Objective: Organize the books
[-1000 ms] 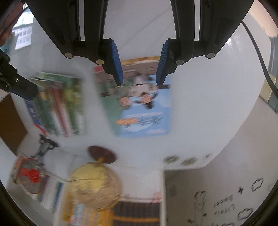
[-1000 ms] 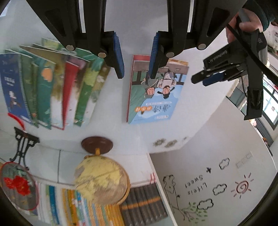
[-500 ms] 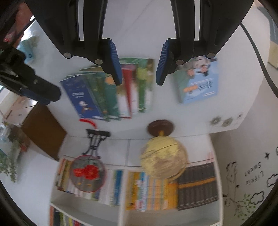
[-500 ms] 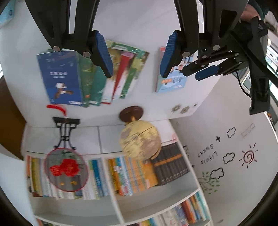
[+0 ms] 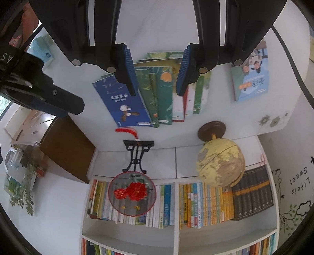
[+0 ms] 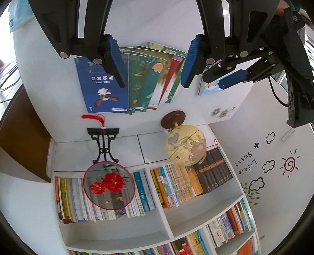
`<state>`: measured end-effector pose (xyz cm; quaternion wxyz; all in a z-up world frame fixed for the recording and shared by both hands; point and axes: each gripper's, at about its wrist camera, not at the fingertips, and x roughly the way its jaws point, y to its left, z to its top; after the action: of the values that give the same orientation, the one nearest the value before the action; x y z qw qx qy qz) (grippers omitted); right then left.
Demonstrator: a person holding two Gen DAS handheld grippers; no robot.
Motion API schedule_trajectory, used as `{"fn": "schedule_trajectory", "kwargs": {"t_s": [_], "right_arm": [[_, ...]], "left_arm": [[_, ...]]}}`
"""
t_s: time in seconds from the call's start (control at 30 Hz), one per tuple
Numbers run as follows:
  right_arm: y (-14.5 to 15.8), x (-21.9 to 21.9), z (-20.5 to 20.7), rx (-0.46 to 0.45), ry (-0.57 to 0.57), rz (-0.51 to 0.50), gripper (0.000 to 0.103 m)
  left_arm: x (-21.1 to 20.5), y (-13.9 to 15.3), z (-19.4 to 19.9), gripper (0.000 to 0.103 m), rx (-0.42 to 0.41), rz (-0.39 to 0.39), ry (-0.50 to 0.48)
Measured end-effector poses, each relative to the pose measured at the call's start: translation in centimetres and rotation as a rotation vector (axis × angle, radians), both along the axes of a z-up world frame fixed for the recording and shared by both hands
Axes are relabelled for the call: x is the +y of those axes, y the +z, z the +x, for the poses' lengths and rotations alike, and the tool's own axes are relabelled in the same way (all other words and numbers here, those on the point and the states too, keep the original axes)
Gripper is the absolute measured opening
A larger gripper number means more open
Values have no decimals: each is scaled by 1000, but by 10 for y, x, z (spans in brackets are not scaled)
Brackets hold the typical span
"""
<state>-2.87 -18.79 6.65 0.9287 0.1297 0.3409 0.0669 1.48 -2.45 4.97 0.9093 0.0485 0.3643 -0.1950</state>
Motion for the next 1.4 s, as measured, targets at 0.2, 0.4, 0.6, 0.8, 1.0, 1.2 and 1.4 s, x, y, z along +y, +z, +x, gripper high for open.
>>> {"fn": "schedule_trajectory", "kwargs": {"t_s": [0.2,0.4,0.6,0.8,1.0,1.2,1.4], "right_arm": [[-11,-29,2,12,19,6,54],[-21,-55,7,34,37,44,55],[-8,-65,9,-2,54,30,54],[6,-68,5,-55,35,-11,55],[13,-83,1,-80,17,31,55],[23,-86,-5,-106,16,34,55],[21,-84,-6,-100,21,30,55]], "left_arm": [[-29,-14,-4,38,15,32,6],[-45,-19,-4,38,38,19,33],[-53,-1,-2,38,0,10,57],[-52,12,-2,38,-30,-21,104],[-56,23,-6,38,-44,-19,108],[-67,30,-12,38,-57,-4,89],[-69,31,-14,38,-55,-19,85]]}}
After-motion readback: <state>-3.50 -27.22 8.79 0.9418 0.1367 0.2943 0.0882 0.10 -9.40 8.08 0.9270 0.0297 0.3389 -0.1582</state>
